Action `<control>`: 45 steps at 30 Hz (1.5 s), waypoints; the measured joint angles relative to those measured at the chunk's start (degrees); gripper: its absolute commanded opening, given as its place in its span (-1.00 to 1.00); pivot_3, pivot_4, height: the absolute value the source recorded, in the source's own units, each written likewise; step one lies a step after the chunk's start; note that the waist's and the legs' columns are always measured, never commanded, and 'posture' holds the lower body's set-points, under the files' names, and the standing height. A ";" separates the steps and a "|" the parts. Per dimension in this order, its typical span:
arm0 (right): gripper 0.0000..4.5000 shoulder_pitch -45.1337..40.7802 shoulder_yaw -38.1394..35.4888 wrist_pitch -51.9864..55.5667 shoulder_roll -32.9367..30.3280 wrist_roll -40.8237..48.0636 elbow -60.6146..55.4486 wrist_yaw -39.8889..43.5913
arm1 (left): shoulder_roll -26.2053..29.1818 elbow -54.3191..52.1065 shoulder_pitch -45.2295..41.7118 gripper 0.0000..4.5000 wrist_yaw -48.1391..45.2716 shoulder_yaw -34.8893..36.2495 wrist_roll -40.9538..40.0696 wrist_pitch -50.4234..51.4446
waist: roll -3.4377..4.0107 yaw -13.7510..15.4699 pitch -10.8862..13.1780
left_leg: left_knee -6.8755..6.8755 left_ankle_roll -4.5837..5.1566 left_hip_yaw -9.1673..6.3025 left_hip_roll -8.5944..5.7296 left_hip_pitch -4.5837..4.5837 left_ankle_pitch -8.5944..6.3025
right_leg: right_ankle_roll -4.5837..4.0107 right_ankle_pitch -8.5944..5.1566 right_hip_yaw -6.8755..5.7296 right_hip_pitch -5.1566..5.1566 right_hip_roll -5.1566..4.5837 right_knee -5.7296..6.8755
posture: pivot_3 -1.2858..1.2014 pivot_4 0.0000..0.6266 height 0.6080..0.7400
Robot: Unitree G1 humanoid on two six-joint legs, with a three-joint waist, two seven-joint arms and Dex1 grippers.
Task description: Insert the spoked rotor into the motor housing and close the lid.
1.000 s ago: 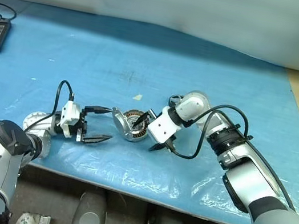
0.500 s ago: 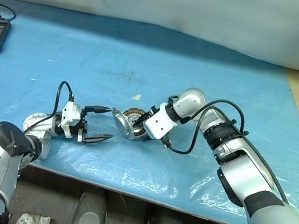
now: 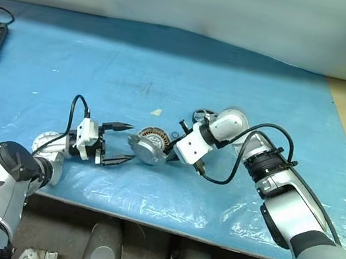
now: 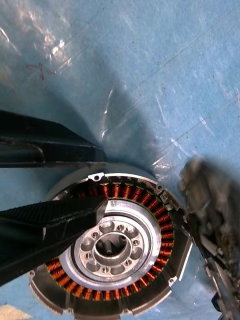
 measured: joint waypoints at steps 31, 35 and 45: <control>-0.99 14.71 -8.63 36.60 -13.31 15.57 -36.82 1.99 | -1.98 0.00 -0.75 1.00 2.51 -1.83 0.65 0.63 | 0.00 0.02 0.00 | -0.05 -0.01 -0.14 -0.01 0.03 0.00 | 0.02 0.01 0.02 0.00 0.04 -0.06 | 0.03 -0.52 1.00; -0.99 11.92 -8.40 34.63 -12.29 13.46 -34.56 0.44 | -1.57 0.00 -0.82 1.00 1.71 -1.85 0.55 1.33 | 0.00 0.05 0.00 | -0.04 -0.04 -0.12 -0.02 0.02 -0.01 | 0.02 0.00 0.04 0.00 0.03 -0.06 | 0.03 -0.52 1.00; 0.02 -0.27 -0.69 7.73 -7.87 -2.91 -10.46 -5.93 | 0.71 0.00 -1.22 1.00 0.15 -2.51 -0.38 2.80 | 0.01 -0.24 0.01 | -0.06 -0.05 0.01 -0.04 -0.07 -0.01 | 0.02 0.01 0.03 -0.09 0.04 -0.04 | 0.03 -0.52 1.00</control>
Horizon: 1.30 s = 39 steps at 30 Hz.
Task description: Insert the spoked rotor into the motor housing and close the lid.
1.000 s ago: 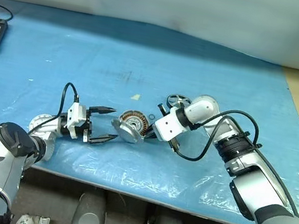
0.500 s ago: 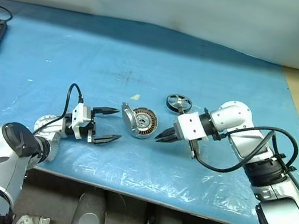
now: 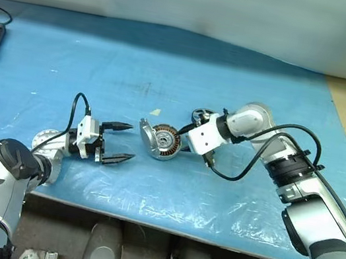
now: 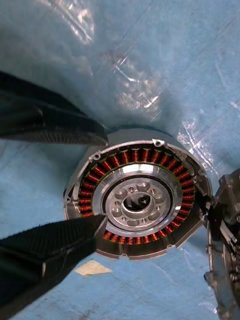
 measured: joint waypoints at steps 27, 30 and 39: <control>0.99 -10.20 3.09 -17.12 6.32 -7.42 16.00 -2.57 | 1.47 0.00 -1.02 1.00 0.26 -2.11 -1.39 0.69 | 0.00 -0.05 0.00 | 0.02 0.10 0.12 0.05 -0.01 0.05 | -0.02 -0.01 -0.02 -0.01 0.00 0.04 | 0.03 -0.52 1.00; 0.99 -10.58 3.30 -18.30 6.71 -8.03 17.13 -2.93 | 1.41 0.00 -1.00 1.00 0.56 -2.16 -1.44 0.58 | 0.00 -0.05 0.00 | 0.02 0.09 0.12 0.05 0.00 0.04 | -0.02 -0.01 -0.02 -0.01 0.00 0.04 | 0.03 -0.52 1.00; 0.99 -10.60 5.90 -21.20 8.16 -10.93 21.22 -4.15 | 0.91 0.00 -0.40 1.00 1.51 -2.19 -1.47 -0.41 | 0.00 -0.06 0.00 | 0.02 0.09 0.12 0.05 -0.01 0.04 | -0.02 -0.01 -0.02 -0.01 0.00 0.04 | 0.03 -0.52 1.00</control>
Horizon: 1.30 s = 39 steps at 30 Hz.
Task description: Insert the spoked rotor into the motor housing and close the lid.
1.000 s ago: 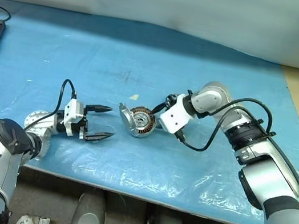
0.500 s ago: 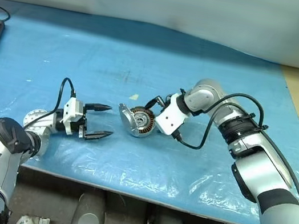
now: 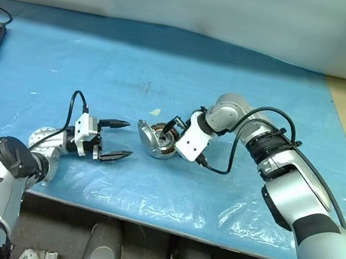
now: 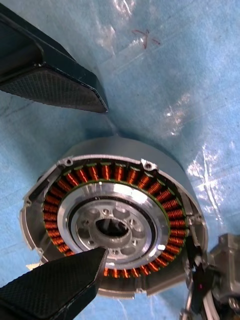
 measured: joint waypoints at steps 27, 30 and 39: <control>0.99 -0.04 1.19 -1.89 0.84 -0.98 1.60 -0.53 | -0.71 0.00 0.74 1.00 2.31 -0.27 0.13 -1.64 | 0.01 -0.06 -0.02 | -0.56 -0.09 0.05 0.04 1.08 -0.06 | -0.14 -0.09 0.19 0.76 0.01 -0.18 | 0.03 -0.52 1.00; 0.99 0.70 1.19 -1.28 0.42 0.47 -0.74 1.47 | -0.75 0.00 0.84 1.00 2.37 -0.31 0.13 -1.64 | 0.01 -0.04 -0.02 | -0.70 -0.08 0.09 0.02 1.07 -0.05 | -0.15 -0.10 0.15 0.73 0.01 -0.19 | 0.03 -0.52 1.00; 0.99 1.30 1.26 1.05 0.46 0.86 -1.85 2.74 | -1.01 0.00 0.89 1.00 2.51 -0.59 0.12 -1.64 | 0.01 -0.05 -0.02 | -0.76 -0.09 0.35 0.04 1.07 -0.06 | -0.20 -0.13 0.13 0.66 0.00 -0.19 | 0.03 -0.52 1.00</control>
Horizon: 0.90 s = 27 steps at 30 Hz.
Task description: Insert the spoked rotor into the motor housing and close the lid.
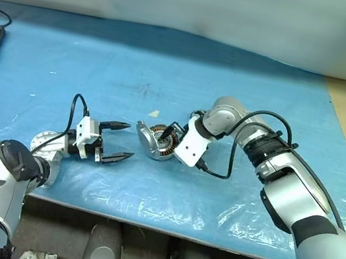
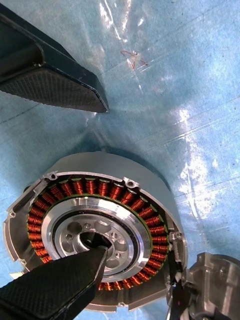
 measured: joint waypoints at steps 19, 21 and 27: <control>0.99 -0.05 0.07 0.41 -0.06 -0.21 0.36 -0.48 | -0.47 0.00 0.25 1.00 0.82 -0.44 0.00 -0.09 | -0.01 0.00 0.00 | 0.00 0.00 0.13 0.01 0.10 0.00 | 0.00 0.00 0.09 0.04 0.00 -0.01 | 0.03 -0.52 1.00; 0.99 -0.09 0.06 0.96 0.01 -0.19 0.49 -0.43 | -0.61 0.00 0.25 1.00 0.84 -0.45 0.00 -0.10 | 0.00 0.00 0.00 | -0.01 0.00 0.13 0.01 0.11 0.00 | 0.00 0.00 0.09 0.04 0.00 0.00 | 0.03 -0.52 1.00; 0.99 -0.74 0.00 3.77 0.24 0.63 0.45 1.69 | -1.33 0.00 0.34 1.00 0.94 -0.47 0.01 -0.18 | 0.00 0.01 0.00 | 0.00 0.00 0.13 0.02 0.10 0.00 | 0.00 0.00 0.09 0.03 0.00 0.00 | 0.03 -0.52 1.00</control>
